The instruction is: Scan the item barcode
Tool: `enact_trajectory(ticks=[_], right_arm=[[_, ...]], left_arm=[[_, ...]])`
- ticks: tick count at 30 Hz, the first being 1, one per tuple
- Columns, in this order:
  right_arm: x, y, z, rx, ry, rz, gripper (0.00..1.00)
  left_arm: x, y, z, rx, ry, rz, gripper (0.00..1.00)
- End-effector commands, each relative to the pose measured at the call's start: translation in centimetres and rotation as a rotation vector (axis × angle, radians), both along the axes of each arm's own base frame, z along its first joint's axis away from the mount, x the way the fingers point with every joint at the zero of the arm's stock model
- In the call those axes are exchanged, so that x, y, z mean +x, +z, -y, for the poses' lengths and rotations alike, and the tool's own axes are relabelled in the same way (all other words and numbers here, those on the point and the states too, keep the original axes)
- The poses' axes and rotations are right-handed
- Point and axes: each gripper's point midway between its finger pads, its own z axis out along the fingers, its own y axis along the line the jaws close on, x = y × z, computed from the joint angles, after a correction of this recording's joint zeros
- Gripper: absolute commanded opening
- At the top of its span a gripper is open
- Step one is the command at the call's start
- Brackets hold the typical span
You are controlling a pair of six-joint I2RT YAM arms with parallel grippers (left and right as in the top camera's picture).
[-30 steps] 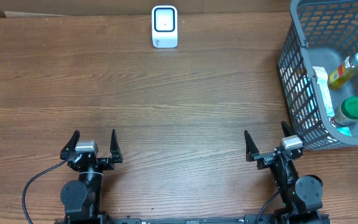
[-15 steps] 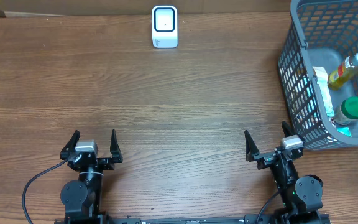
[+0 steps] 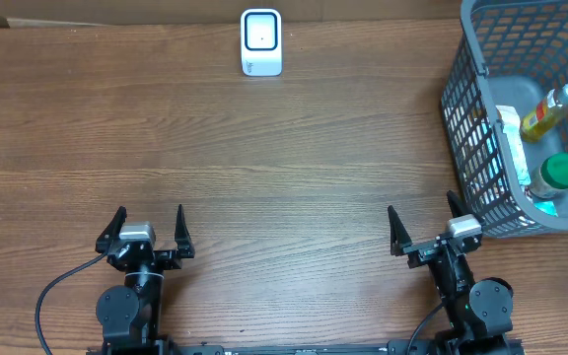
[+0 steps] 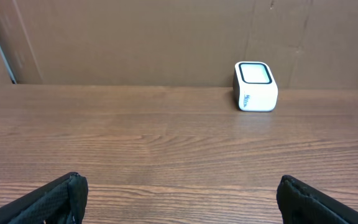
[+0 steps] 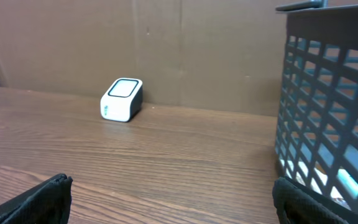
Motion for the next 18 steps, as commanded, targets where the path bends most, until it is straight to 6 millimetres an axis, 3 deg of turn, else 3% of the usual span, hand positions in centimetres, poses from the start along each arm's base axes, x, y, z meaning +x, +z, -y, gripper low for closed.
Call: enact_trajectory(ticks=[1,4,6,13,18], right_arm=[[-0.1,0.3,-0.3,0.056,0.018,-0.001,1.0],[-0.5,2.8,-0.2,0.082,0.02,0.044,1.0],[-1.2,5.9,-0.1,0.1,0.023,0.103,1.0],[-7.1,20.4,1.2,0.161,0.026,0.288,1.0],[-10.2,28.2,2.4,0.111,-0.012,0.303,1.0]], left_arm=[[0.0,0.0,-0.3,0.002,0.017,0.003,0.99],[0.0,0.0,-0.3,0.002,0.017,0.003,1.0],[0.0,0.0,-0.3,0.002,0.017,0.003,1.0],[0.0,0.0,-0.3,0.002,0.017,0.003,1.0],[0.0,0.0,-0.3,0.002,0.017,0.003,1.0]])
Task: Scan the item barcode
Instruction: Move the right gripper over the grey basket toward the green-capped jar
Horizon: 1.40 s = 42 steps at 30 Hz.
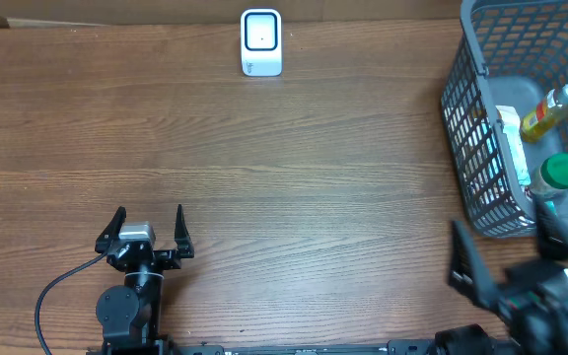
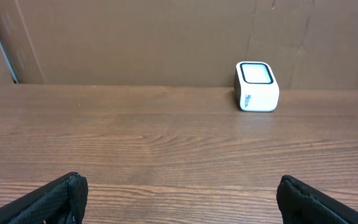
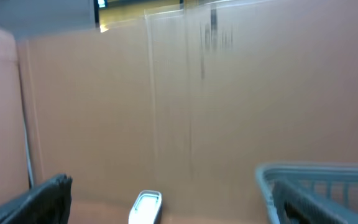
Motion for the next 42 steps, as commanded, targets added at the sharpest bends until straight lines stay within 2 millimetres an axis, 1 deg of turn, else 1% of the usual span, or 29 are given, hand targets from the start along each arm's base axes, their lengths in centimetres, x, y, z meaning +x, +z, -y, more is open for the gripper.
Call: enact_trajectory(ticks=[1,5,7,10,13,17,22,26,30,35,42], right_arm=[[-1.0,5.1,0.6,-0.039,-0.039,0.008,1.0],[-1.0,10.0,1.0,-0.115,-0.077,-0.047,1.0],[-0.6,11.7,1.5,-0.12,-0.108,-0.1,1.0],[0.2,13.8,1.5,-0.138,-0.11,-0.18,1.0],[1.4,14.8,1.3,-0.158,-0.106,-0.258,1.0],[3.3,14.7,0.9,-0.182,-0.101,-0.351,1.0],[5.9,13.6,0.4,-0.199,-0.098,-0.419,1.0],[7.1,12.5,0.1,-0.211,-0.095,-0.466,1.0],[7.8,12.1,0.0,-0.216,-0.094,-0.487,1.0],[8.0,11.6,-0.1,-0.221,-0.093,-0.508,1.0],[7.4,9.5,0.1,-0.243,-0.088,-0.594,1.0]], left_arm=[[0.0,0.0,-0.3,0.002,0.012,0.004,1.0],[0.0,0.0,-0.3,0.002,0.013,0.004,1.0],[0.0,0.0,-0.3,0.002,0.012,0.004,1.0],[0.0,0.0,-0.3,0.002,0.013,0.004,1.0],[0.0,0.0,-0.3,0.002,0.012,0.004,1.0],[0.0,0.0,-0.3,0.002,0.013,0.004,0.99],[0.0,0.0,-0.3,0.002,0.013,0.004,1.0],[0.0,0.0,-0.3,0.002,0.012,0.004,0.99],[0.0,0.0,-0.3,0.002,0.012,0.004,1.0],[0.0,0.0,-0.3,0.002,0.012,0.004,1.0],[0.0,0.0,-0.3,0.002,0.013,0.004,1.0]])
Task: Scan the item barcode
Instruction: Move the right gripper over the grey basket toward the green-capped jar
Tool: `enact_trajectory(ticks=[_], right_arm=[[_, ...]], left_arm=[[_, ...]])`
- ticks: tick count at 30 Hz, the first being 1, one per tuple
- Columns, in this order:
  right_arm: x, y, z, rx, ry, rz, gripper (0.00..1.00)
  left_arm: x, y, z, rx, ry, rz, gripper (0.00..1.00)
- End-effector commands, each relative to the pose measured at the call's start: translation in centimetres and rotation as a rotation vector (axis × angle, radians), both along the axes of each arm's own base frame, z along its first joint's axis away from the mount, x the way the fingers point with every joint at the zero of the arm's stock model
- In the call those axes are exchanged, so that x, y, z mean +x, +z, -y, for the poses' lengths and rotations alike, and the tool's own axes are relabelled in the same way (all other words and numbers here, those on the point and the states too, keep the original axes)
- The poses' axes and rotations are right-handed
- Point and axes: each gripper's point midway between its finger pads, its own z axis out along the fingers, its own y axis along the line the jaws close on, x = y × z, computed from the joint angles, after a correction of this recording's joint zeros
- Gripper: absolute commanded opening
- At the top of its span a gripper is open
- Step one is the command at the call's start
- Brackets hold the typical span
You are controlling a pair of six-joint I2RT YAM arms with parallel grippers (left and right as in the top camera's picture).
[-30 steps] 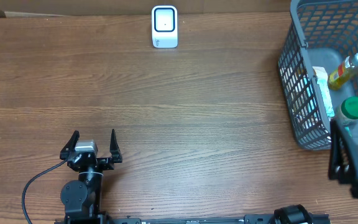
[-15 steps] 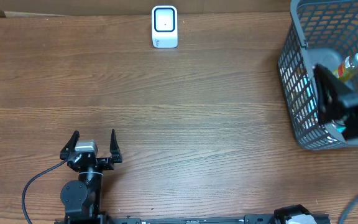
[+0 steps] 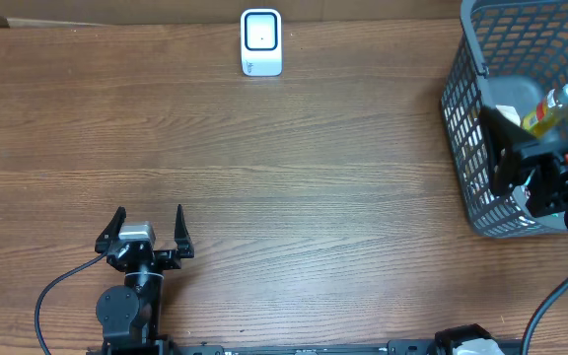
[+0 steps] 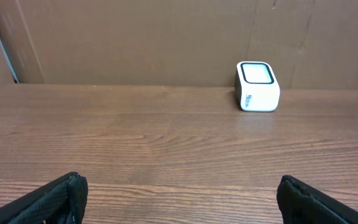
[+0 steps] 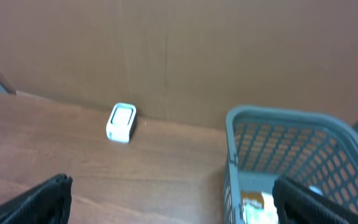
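The white barcode scanner (image 3: pixel 261 41) (image 4: pixel 257 86) (image 5: pixel 121 122) stands at the table's far edge. At the right is a grey mesh basket (image 3: pixel 459 74) (image 5: pixel 272 116) holding a yellow bottle (image 3: pixel 550 108) and a white packet (image 3: pixel 507 94) (image 5: pixel 255 206). My right gripper (image 3: pixel 540 126) (image 5: pixel 179 202) hangs open and raised over the basket's near part, with nothing between its fingers, and it hides what lies under it. My left gripper (image 3: pixel 149 213) (image 4: pixel 179 199) rests open and empty at the near left, facing the scanner.
A brown cardboard wall (image 4: pixel 166 37) closes the far side behind the scanner. The wooden table (image 3: pixel 284 168) stretches between the grippers and the scanner. The basket's tall walls stand at the right edge.
My right gripper was lifted at the near right edge of the table, short of the basket; now it is farther away, above the basket. The left arm has not moved.
Both grippers first rested open at the near edge, the right one beside the basket, where a green-capped bottle showed. Then the right gripper stood lifted, its view blurred. Now it hangs over the basket and covers the green-capped bottle.
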Motion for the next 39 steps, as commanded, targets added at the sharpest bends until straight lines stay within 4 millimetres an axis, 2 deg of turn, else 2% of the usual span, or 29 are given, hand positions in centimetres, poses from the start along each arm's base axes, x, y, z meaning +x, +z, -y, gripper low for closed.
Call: enact_trajectory(ticks=[1,12,39], right_arm=[[-0.4,0.3,0.3,-0.006,-0.009,0.01,1.0],[-0.3,0.0,-0.7,0.01,0.043,-0.009,1.0],[-0.3,0.2,-0.7,0.012,0.044,-0.002,1.0]], left_arm=[[0.0,0.0,-0.2,0.002,0.01,0.005,1.0],[0.0,0.0,-0.2,0.002,0.01,0.005,1.0],[0.0,0.0,-0.2,0.002,0.01,0.005,1.0]])
